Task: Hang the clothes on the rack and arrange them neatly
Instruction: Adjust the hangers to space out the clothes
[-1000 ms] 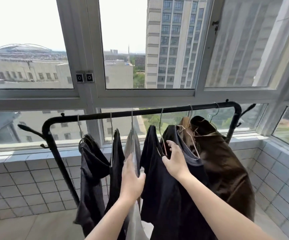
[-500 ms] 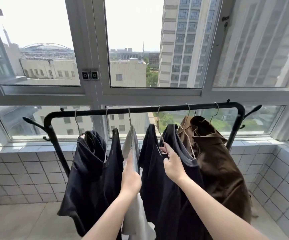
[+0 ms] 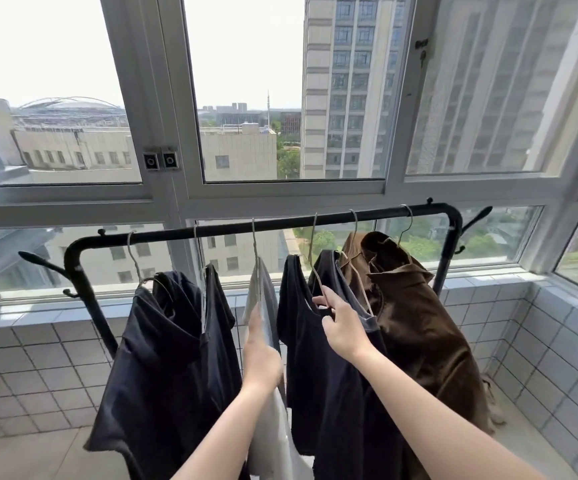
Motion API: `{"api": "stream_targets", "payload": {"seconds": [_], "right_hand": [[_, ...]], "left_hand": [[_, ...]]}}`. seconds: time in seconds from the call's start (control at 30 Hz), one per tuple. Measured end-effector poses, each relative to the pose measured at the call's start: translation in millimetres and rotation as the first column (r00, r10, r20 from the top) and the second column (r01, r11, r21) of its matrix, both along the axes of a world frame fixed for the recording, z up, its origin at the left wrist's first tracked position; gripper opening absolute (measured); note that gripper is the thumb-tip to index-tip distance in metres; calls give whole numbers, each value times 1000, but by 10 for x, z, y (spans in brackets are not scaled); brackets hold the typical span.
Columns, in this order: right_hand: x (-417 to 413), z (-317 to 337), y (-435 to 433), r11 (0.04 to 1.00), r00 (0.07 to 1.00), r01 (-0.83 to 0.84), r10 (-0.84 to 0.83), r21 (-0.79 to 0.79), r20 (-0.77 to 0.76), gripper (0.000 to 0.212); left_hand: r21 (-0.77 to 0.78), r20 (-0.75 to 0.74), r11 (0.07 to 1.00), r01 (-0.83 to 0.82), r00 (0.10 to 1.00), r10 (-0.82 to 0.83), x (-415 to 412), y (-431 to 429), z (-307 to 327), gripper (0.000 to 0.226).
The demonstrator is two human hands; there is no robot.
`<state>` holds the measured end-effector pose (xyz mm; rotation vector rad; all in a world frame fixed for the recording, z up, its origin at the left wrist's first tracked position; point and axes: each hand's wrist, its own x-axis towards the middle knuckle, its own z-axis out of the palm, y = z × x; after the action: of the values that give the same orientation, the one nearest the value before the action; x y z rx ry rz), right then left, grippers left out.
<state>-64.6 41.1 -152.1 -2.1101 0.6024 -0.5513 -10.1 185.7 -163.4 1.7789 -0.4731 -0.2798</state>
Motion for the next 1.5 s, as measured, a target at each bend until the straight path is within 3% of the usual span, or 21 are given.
{"api": "stream_targets", "payload": {"seconds": [0.2, 0.33, 0.47, 0.57, 0.63, 0.73, 0.77, 0.83, 0.9, 0.97, 1.07, 1.17, 1.5], "right_hand": [[-38, 63, 26, 999, 999, -15, 14, -38, -30, 47], [-88, 63, -60, 990, 969, 130, -117, -49, 215, 41], [-253, 112, -286, 901, 888, 343, -219, -266, 403, 37], [-338, 84, -491, 861, 889, 413, -309, -297, 338, 39], [-349, 69, -539, 937, 941, 311, -279, -162, 190, 48], [-278, 19, -429, 994, 994, 110, -110, -11, 3, 65], [-246, -15, -395, 996, 996, 89, -89, -8, -17, 67], [-207, -62, -357, 995, 995, 94, -94, 12, -14, 63], [-194, -92, -365, 992, 992, 126, -126, 25, -30, 63], [-195, -126, -397, 989, 989, 147, -147, 3, -24, 65], [-229, -144, -464, 989, 989, 148, -148, -23, 14, 69], [-271, -150, -519, 988, 989, 148, -147, -41, 20, 76], [-246, -133, -572, 985, 982, 172, -170, -23, 78, 83]], "left_hand": [[6, 7, 1000, -24, 1000, 23, -3, 21, -31, 87], [28, 27, 999, -17, 1000, 16, -4, 24, -80, 85], [48, 67, 999, -8, 998, 4, -8, 40, -95, 86], [98, 133, 995, -14, 991, 1, -14, 41, -117, 85], [135, 265, 987, -88, 963, 49, -34, 32, -127, 84], [207, 684, 965, -163, 729, -24, -11, -71, -218, 86], [227, 706, 968, -106, 702, -88, -38, -147, -227, 85], [224, 555, 974, 41, 816, -162, -210, -288, -147, 81], [162, 264, 978, 134, 949, -173, -349, -446, -96, 85], [133, 19, 975, 175, 984, -179, -431, -574, -56, 86], [98, -152, 978, 183, 974, -167, -462, -692, -48, 70], [73, -226, 988, 138, 967, -119, -450, -712, -37, 71], [2, -203, 998, 68, 977, -66, -512, -690, 12, 68]]}}
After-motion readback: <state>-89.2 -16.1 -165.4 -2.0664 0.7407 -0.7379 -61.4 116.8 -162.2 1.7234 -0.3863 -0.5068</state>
